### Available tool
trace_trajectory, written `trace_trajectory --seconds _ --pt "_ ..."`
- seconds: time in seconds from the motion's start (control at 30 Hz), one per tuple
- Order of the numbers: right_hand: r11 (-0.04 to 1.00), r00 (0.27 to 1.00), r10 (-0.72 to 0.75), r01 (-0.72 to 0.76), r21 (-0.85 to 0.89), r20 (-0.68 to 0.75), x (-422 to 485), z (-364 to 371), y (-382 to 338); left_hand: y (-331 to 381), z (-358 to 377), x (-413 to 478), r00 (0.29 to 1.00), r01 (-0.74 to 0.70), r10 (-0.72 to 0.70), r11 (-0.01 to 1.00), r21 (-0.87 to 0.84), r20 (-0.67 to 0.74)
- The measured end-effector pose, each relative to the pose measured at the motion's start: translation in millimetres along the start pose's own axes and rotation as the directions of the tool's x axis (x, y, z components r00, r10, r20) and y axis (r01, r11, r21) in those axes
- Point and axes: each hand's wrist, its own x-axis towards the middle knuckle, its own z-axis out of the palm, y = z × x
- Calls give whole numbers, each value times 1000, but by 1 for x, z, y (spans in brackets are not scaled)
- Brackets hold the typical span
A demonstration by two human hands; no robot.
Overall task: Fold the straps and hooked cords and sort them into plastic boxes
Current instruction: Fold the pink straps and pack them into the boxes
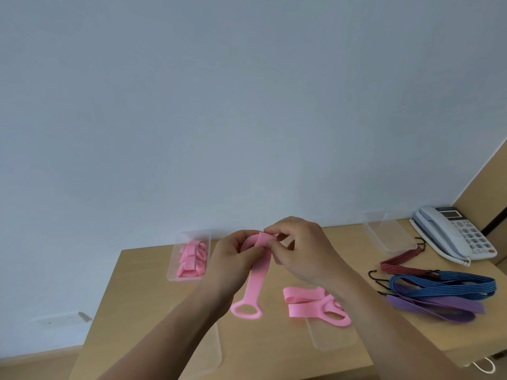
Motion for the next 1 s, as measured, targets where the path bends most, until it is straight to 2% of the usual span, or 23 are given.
trace_trajectory --seconds 0.1,0.23,0.33,0.53,0.73,1.0 --pt "1000 1000 -7 7 3 9 -1 4 0 -8 1 1 999 28 -29 999 -17 -32" --pt "999 999 -16 18 31 -52 -2 11 1 -16 0 2 989 85 -98 990 -108 -114" --pt "998 993 -68 69 10 -95 -2 13 0 -16 0 0 987 122 -136 982 -144 -89" --pt "981 961 -188 173 -94 -200 -1 15 0 -12 2 -4 984 157 -162 986 -61 -76" --pt "963 938 -244 205 -174 -245 -7 20 7 -13 2 -6 990 120 -120 993 3 -73" --pt "899 856 -412 327 -291 -313 -14 27 11 -13 0 -8 996 86 -85 991 -102 13"
